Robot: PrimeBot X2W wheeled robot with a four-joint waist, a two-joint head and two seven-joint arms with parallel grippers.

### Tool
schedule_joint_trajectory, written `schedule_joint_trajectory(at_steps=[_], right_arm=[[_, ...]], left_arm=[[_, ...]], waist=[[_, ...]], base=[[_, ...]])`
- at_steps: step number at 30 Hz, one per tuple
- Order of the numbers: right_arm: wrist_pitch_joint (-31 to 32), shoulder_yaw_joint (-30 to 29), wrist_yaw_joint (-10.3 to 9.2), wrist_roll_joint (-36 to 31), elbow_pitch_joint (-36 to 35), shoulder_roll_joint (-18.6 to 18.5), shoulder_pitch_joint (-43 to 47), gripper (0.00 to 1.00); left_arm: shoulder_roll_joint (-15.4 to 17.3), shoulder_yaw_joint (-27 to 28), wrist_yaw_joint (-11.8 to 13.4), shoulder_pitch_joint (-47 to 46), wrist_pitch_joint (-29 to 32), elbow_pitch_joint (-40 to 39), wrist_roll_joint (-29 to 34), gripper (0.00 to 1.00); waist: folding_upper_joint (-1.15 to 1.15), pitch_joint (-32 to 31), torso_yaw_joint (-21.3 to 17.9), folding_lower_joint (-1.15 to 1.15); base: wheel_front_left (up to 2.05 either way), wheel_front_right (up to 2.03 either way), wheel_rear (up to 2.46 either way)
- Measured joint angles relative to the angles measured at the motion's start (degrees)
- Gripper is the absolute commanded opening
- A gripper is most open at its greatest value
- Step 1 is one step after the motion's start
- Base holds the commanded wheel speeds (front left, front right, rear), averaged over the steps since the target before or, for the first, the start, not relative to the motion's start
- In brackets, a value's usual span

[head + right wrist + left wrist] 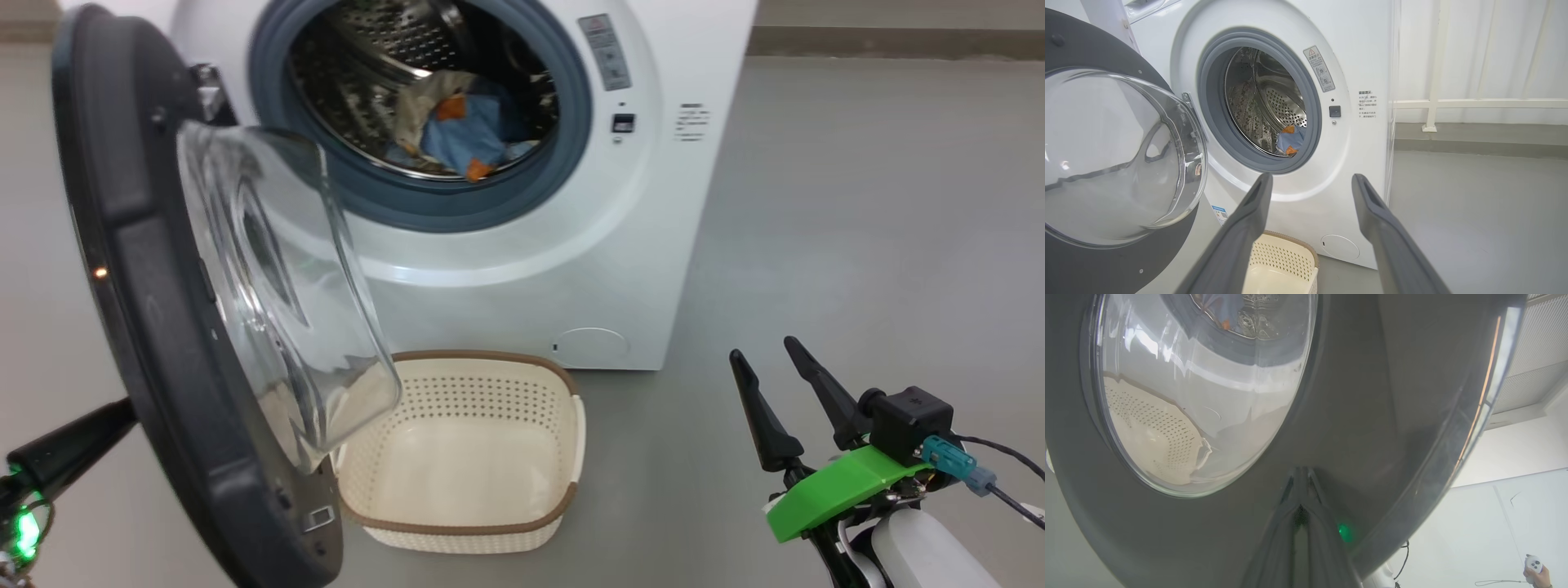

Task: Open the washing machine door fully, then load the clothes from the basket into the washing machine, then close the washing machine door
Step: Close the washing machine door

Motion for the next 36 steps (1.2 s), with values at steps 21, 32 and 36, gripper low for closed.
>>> schedule_joint_trajectory(at_steps=[21, 32, 36], right_arm=[[0.0, -0.6, 0.0, 0.0, -1.5, 0.7, 0.6, 1.0], [0.0, -1.6, 0.0, -1.0, -2.3, 2.3, 0.9, 1.0], [0.0, -1.9, 0.0, -1.3, -2.4, 2.6, 0.9, 1.0]], left_arm=[[-5.7, -0.1, -0.1, -3.4, -8.4, -1.2, 2.1, 0.0], [-7.0, -0.3, -1.1, -8.5, -12.2, 0.1, 4.7, 0.0], [-7.5, -0.6, -1.7, -9.1, -12.7, 0.8, 5.1, 0.0]], waist=[[0.0, 0.5, -15.1, 0.0], [0.0, 2.9, -20.1, 0.0], [0.0, 3.5, -20.6, 0.0]], base=[[0.0, 0.0, 0.0], [0.0, 0.0, 0.0], [0.0, 0.0, 0.0]])
